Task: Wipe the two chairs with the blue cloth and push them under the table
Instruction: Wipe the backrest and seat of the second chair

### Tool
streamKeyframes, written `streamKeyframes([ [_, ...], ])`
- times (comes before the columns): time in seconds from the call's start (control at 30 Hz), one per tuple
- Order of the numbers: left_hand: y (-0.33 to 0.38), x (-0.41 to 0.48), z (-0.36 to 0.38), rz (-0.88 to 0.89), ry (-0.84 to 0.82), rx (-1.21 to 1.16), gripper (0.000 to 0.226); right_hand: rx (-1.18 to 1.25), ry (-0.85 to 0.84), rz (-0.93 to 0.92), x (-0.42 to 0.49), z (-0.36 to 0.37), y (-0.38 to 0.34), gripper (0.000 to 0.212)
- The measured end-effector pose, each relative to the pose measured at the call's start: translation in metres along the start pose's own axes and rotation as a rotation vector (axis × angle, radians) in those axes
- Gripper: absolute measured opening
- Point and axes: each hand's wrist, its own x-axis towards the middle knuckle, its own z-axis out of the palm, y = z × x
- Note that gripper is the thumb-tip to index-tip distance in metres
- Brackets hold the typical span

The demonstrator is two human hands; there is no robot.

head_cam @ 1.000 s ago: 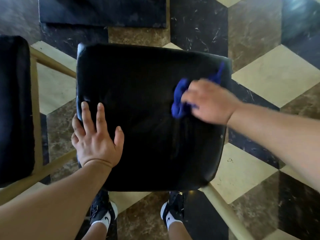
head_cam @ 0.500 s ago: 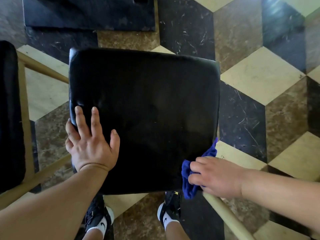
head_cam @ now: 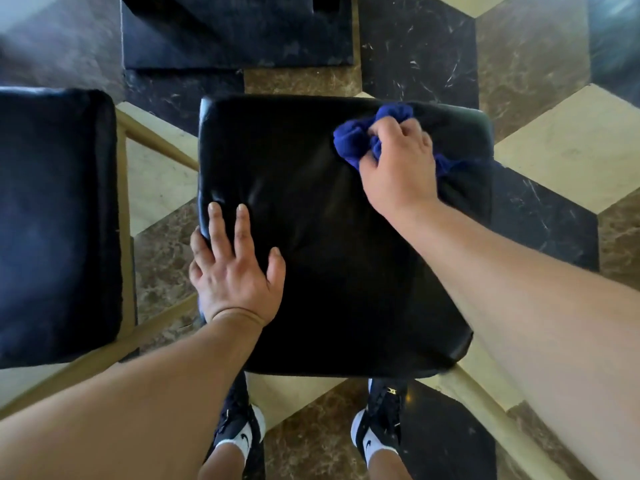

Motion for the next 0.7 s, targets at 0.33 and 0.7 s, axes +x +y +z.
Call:
streamKeyframes([
  [0.33, -0.002, 0.058, -0.112, -0.626, -0.148, -1.186, 0.055, 0.406, -0.353, -0.109, -0.009, 0.057, -0.175, 0.042],
  [0.7, -0.001, 0.044, -0.114, -0.499, -0.138, -0.975, 0.058, 0.121, -0.981, -0.682, -0.191, 0.034, -0.092, 0.030],
])
